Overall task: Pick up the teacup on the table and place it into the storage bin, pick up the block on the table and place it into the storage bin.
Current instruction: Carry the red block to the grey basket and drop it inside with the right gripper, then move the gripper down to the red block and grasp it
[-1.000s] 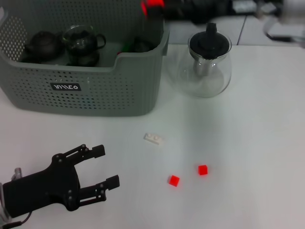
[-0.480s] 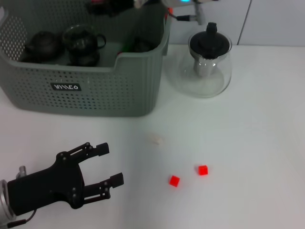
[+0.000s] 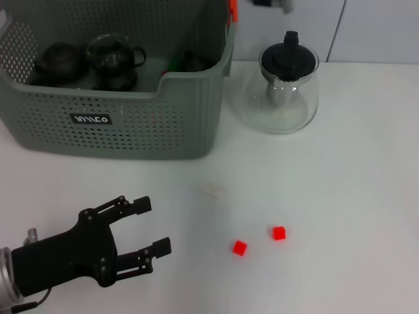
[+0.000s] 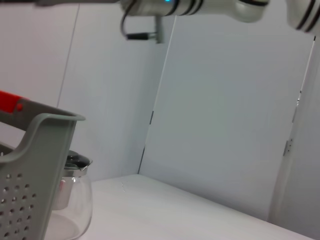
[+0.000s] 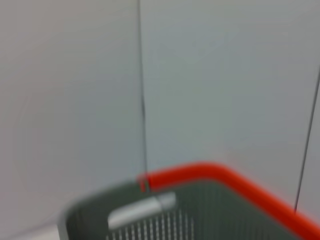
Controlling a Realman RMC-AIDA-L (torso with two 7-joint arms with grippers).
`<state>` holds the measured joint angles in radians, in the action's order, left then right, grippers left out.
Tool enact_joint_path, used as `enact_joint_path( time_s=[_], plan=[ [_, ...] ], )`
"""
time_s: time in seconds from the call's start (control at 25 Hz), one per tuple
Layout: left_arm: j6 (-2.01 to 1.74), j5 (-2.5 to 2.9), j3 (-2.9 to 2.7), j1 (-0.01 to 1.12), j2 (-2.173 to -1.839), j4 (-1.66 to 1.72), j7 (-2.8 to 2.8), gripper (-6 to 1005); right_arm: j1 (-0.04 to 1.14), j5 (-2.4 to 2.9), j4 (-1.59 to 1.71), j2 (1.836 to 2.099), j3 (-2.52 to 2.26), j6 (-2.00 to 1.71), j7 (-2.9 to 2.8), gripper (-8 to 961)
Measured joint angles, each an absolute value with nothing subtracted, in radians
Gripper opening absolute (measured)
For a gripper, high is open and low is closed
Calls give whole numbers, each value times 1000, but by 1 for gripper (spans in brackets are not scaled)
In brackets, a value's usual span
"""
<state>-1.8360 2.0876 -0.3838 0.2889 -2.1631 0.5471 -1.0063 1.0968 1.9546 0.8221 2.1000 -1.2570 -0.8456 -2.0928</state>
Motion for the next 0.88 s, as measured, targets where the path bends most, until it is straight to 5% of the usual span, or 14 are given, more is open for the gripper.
enact_joint_path(
  time_s=[0.44, 0.64, 0.88],
  plan=[
    [-1914, 2123, -377, 255, -2149, 594, -987, 838, 611, 1672, 1290, 2070, -1095, -1350, -1997, 882],
    [-1936, 2126, -330, 247, -2138, 612, -982, 837, 564, 1849, 1307, 2030, -994, -1668, -2064, 940],
    [-1919, 2126, -318, 254, -2138, 606, -982, 837, 612, 2162, 1346, 2037, -970, -1856, -2227, 940]
  ],
)
